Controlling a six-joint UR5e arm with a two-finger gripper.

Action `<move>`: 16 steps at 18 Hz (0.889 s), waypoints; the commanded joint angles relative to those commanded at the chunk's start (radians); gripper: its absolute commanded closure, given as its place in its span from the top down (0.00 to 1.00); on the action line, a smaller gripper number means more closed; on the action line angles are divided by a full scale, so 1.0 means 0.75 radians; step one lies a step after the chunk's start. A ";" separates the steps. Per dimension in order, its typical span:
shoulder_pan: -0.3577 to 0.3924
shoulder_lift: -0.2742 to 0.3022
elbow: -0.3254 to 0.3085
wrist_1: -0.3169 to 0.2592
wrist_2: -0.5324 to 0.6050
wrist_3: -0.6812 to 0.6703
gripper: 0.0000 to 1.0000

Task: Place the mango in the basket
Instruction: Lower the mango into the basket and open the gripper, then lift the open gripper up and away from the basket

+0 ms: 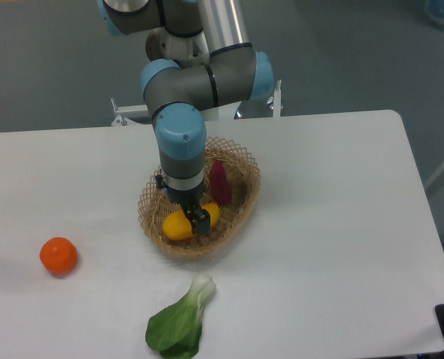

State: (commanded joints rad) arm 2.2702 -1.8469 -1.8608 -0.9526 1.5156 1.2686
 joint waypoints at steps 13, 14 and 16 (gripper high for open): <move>0.286 -0.092 0.294 -0.127 -0.002 0.057 1.00; 0.309 -0.112 0.321 -0.129 -0.002 0.078 1.00; 0.344 -0.149 0.374 -0.131 0.002 0.127 1.00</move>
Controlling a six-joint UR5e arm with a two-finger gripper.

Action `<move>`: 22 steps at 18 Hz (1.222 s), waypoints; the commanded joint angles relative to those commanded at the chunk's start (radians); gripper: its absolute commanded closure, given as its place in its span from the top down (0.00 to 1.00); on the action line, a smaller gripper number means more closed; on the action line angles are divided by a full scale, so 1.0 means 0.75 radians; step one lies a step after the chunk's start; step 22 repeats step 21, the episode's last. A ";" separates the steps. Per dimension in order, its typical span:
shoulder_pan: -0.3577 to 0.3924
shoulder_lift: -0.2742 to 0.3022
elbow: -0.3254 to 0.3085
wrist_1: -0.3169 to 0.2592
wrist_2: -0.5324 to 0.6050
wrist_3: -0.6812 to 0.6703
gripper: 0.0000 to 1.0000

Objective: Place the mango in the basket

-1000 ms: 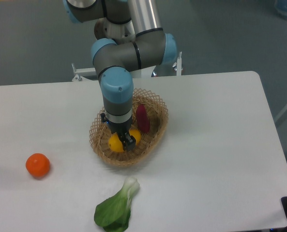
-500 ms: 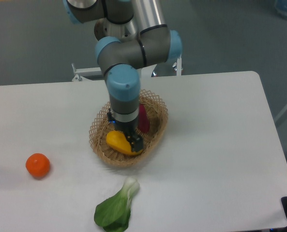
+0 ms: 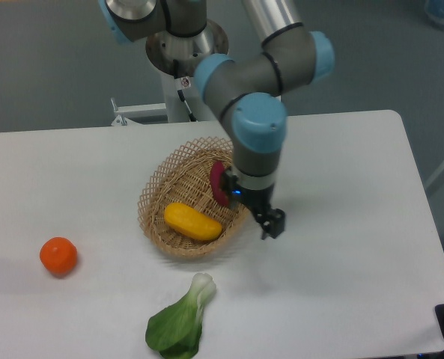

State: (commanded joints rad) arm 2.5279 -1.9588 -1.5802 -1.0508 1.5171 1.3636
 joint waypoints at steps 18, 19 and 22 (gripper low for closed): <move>0.151 -0.127 0.123 0.002 0.008 0.150 1.00; 0.151 -0.125 0.123 0.002 0.008 0.150 1.00; 0.151 -0.125 0.123 0.002 0.008 0.150 1.00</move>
